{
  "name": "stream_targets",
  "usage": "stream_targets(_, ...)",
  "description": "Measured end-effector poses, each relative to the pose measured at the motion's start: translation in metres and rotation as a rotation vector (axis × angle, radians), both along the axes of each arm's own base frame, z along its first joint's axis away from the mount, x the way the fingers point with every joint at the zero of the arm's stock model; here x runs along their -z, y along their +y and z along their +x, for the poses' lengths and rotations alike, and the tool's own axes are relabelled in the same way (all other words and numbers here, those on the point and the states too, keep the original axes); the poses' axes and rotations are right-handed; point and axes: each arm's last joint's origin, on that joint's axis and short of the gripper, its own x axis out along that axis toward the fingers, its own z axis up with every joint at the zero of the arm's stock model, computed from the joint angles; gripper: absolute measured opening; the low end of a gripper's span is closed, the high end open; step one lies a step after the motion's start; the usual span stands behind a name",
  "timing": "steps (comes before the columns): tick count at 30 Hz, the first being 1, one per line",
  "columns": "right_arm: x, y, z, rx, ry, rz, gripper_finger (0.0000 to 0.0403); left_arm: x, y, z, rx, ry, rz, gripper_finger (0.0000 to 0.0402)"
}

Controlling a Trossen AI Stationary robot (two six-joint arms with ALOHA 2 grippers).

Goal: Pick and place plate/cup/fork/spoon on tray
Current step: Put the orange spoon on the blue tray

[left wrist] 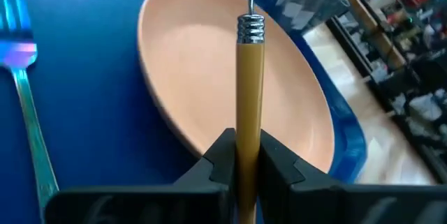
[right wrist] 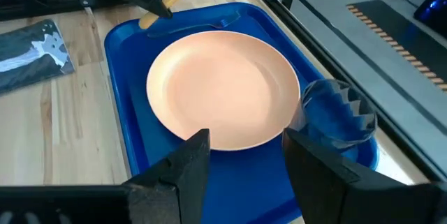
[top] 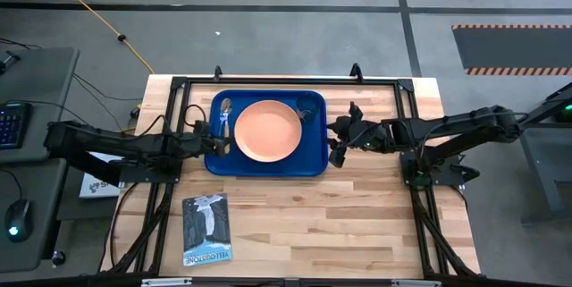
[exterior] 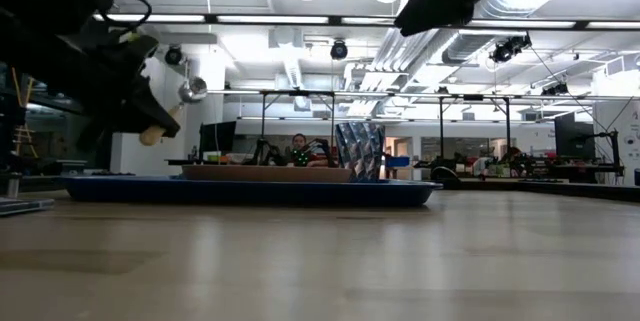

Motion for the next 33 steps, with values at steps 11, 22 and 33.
stream_targets(11,0.002,0.000,0.000,0.025,-0.015,0.045,0.0173,0.019,0.007,-0.007,-0.145,0.058,-0.373,0.0021)
stream_targets(22,0.002,0.000,0.000,0.025,-0.022,0.045,0.0173,0.025,0.020,-0.006,-0.157,0.080,-0.489,0.0021)
stream_targets(33,0.002,0.000,0.000,0.026,-0.022,0.045,0.0173,0.014,0.035,0.014,-0.094,0.200,-0.520,0.0021)
